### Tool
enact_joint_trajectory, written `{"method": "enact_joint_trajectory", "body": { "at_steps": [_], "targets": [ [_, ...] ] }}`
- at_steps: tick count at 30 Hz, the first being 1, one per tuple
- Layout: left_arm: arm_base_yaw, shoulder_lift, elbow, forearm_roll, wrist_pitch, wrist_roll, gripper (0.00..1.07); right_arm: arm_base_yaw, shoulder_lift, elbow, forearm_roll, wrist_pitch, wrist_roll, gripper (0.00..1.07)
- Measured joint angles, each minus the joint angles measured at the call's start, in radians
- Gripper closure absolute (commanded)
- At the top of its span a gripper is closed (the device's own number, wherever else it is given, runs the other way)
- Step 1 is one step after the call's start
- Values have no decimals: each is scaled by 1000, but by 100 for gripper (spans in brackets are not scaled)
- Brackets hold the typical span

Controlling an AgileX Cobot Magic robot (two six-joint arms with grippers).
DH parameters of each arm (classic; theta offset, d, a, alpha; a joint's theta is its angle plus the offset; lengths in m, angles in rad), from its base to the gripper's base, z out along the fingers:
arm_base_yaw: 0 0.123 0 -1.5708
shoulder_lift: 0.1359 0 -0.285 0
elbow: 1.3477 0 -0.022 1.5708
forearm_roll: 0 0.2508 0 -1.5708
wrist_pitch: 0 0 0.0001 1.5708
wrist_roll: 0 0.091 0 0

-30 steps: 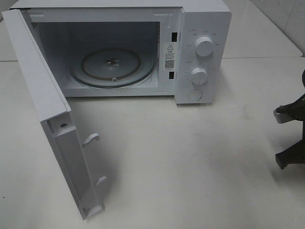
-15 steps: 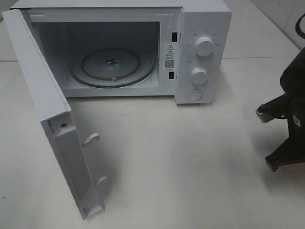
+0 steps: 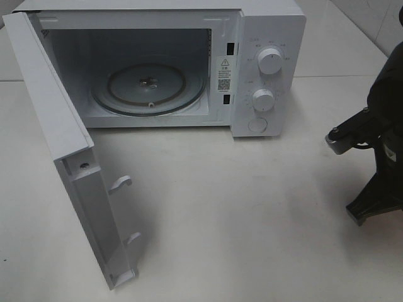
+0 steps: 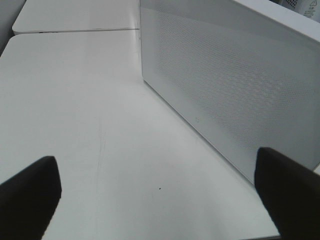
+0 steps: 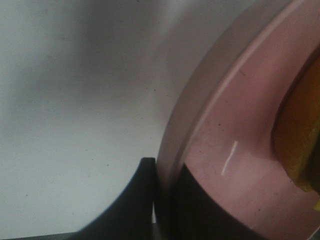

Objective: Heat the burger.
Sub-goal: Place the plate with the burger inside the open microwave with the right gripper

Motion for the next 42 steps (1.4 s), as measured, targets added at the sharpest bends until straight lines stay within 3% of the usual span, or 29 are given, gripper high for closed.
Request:
{"method": "enact_joint_trajectory", "body": {
  "at_steps": [13, 15, 42],
  "targets": [
    [0, 0, 0, 0, 0, 0, 6, 207, -38, 0, 1, 6, -9, 107],
    [0, 0, 0, 0, 0, 0, 6, 282, -38, 0, 1, 7, -18, 107],
    [0, 0, 0, 0, 0, 0, 6, 658, -38, 0, -39, 9, -174, 107]
  ]
}}
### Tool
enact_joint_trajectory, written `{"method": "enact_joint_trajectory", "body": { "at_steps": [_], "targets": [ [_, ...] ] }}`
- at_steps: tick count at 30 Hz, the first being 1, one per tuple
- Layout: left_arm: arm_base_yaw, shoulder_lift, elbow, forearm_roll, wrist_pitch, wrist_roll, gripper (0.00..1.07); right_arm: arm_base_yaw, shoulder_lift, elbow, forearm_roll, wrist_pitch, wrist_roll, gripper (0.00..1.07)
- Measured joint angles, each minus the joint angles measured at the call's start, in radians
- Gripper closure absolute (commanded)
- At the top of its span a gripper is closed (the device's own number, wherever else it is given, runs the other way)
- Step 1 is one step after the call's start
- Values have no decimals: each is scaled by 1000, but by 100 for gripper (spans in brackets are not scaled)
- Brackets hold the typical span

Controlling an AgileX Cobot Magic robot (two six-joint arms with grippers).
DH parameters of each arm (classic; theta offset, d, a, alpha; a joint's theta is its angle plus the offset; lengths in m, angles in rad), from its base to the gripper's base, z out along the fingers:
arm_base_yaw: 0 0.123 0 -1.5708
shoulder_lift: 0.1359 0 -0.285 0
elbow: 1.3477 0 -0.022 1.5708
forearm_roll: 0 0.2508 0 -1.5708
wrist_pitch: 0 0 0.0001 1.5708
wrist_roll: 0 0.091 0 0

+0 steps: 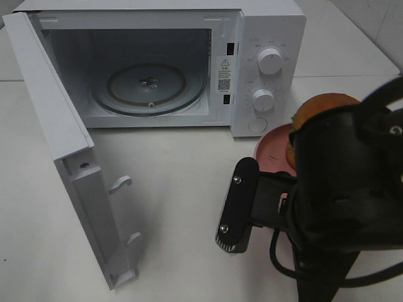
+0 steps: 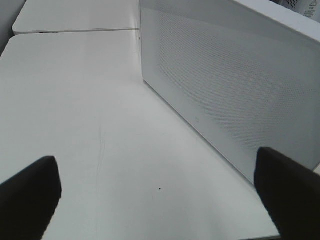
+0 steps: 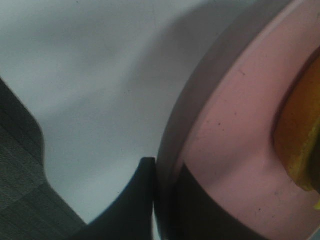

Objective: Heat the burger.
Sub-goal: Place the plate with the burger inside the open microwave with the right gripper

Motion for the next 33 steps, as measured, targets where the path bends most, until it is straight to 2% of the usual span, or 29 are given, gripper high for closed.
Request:
{"method": "enact_joint_trajectory", "body": {
  "at_steps": [5, 13, 26, 33],
  "targets": [
    [0, 0, 0, 0, 0, 0, 6, 53, 0, 0, -5, -1, -70, 107],
    [0, 0, 0, 0, 0, 0, 6, 89, 0, 1, -5, -21, -185, 107],
    [0, 0, 0, 0, 0, 0, 6, 90, 0, 4, -74, -92, -356, 107],
    [0, 0, 0, 0, 0, 0, 6, 90, 0, 4, -83, -93, -375, 107]
  ]
}}
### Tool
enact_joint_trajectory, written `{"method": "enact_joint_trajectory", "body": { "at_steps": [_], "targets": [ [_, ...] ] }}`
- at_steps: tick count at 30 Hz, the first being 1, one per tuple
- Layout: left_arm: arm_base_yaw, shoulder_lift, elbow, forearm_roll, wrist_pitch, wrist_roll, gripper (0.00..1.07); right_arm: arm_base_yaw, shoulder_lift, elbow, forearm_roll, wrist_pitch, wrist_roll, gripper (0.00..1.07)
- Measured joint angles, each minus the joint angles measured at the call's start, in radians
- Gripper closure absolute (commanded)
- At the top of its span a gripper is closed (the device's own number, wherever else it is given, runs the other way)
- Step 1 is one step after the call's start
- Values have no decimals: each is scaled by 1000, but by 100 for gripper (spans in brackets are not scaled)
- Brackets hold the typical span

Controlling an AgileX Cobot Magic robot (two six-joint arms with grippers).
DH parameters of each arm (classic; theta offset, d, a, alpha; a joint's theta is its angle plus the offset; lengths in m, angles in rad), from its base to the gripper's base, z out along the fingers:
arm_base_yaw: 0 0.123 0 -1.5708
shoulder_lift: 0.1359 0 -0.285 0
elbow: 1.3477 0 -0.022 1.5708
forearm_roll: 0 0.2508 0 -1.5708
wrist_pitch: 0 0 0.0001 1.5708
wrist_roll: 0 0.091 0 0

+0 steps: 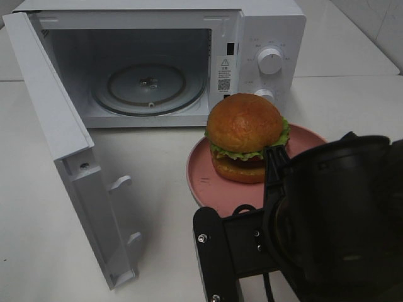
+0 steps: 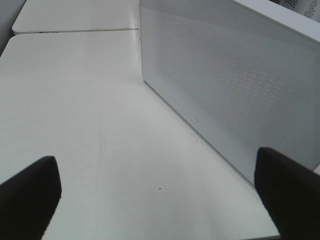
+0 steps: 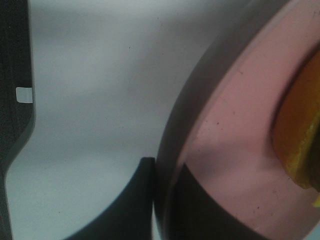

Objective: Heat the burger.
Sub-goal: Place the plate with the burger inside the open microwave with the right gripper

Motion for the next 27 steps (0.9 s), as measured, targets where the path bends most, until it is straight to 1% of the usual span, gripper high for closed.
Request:
{"method": "enact_joint_trajectory", "body": {
  "at_steps": [2, 7, 8, 10, 11, 12, 13, 15, 17, 20, 21, 23, 25, 27],
  "targets": [
    [0, 0, 0, 0, 0, 0, 6, 0, 0, 0, 2, -1, 1, 107],
    [0, 0, 0, 0, 0, 0, 6, -14, 0, 0, 7, -80, -16, 107],
    [0, 0, 0, 0, 0, 0, 6, -40, 0, 0, 7, -123, -68, 107],
    [0, 0, 0, 0, 0, 0, 6, -53, 0, 0, 6, -136, -92, 107],
    [0, 0, 0, 0, 0, 0, 6, -83, 0, 0, 4, -163, -144, 107],
    [0, 0, 0, 0, 0, 0, 6, -83, 0, 0, 4, -163, -144, 107],
    [0, 0, 0, 0, 0, 0, 6, -116, 0, 0, 4, -185, -206, 107],
    [0, 0, 0, 0, 0, 0, 6, -132, 0, 2, 3, -195, -229, 107],
    [0, 0, 0, 0, 0, 0, 6, -174, 0, 2, 2, -236, -308, 107],
    [0, 0, 0, 0, 0, 0, 6, -195, 0, 3, 2, -272, -357, 107],
    [0, 0, 0, 0, 0, 0, 6, -215, 0, 5, -1, -315, -410, 107],
    [0, 0, 0, 0, 0, 0, 6, -223, 0, 5, -3, -332, -437, 107],
    [0, 0, 0, 0, 0, 0, 6, -252, 0, 5, -9, -390, -530, 107],
    [0, 0, 0, 0, 0, 0, 6, -261, 0, 5, -9, -407, -555, 107]
  ]
}}
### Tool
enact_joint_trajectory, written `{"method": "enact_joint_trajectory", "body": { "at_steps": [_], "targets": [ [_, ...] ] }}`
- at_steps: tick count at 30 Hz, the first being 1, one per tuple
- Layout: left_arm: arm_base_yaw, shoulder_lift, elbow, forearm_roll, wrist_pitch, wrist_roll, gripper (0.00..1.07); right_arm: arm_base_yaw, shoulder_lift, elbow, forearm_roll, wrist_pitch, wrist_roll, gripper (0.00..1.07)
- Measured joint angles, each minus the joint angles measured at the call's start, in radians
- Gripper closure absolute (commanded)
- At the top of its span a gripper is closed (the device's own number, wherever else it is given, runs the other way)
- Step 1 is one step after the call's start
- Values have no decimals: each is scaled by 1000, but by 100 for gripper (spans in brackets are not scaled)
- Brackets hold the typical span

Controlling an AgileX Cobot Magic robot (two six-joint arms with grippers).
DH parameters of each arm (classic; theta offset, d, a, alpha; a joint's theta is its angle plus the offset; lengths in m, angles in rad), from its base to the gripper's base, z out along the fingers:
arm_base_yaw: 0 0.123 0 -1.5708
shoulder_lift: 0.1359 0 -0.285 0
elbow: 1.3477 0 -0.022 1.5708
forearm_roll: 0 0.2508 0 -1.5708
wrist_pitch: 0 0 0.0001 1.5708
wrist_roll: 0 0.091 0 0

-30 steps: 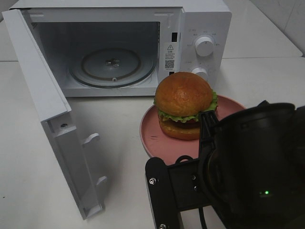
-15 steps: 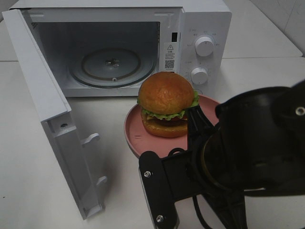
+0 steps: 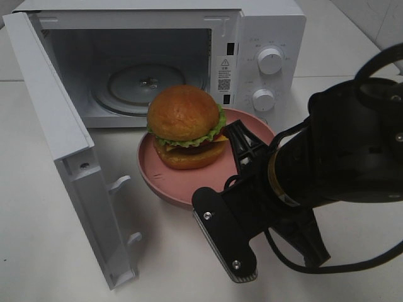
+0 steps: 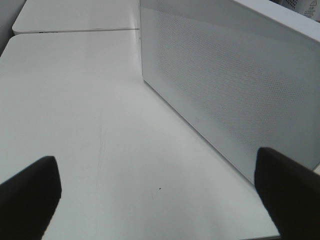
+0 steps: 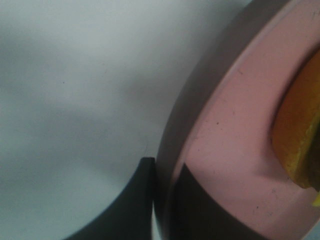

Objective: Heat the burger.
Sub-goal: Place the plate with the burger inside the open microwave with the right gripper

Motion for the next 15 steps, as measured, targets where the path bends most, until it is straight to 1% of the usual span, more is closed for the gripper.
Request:
{"method": "enact_joint_trajectory", "body": {
  "at_steps": [3, 5, 8, 10, 12, 13, 14, 15],
  "targets": [
    [0, 0, 0, 0, 0, 0, 6, -20, 0, 0, 3, -32, -45, 107],
    [0, 0, 0, 0, 0, 0, 6, -63, 0, 0, 36, -76, -150, 107],
    [0, 0, 0, 0, 0, 0, 6, -72, 0, -2, 50, -79, -177, 107],
    [0, 0, 0, 0, 0, 0, 6, -118, 1, -26, 137, -80, -324, 107],
    [0, 0, 0, 0, 0, 0, 6, -130, 1, -34, 161, -80, -354, 107],
    [0, 0, 0, 0, 0, 0, 6, -150, 1, -50, 229, -79, -426, 107],
    [0, 0, 0, 0, 0, 0, 6, -150, 1, -50, 229, -79, -426, 107],
    [0, 0, 0, 0, 0, 0, 6, -161, 1, -59, 266, -79, -469, 107]
  ]
}}
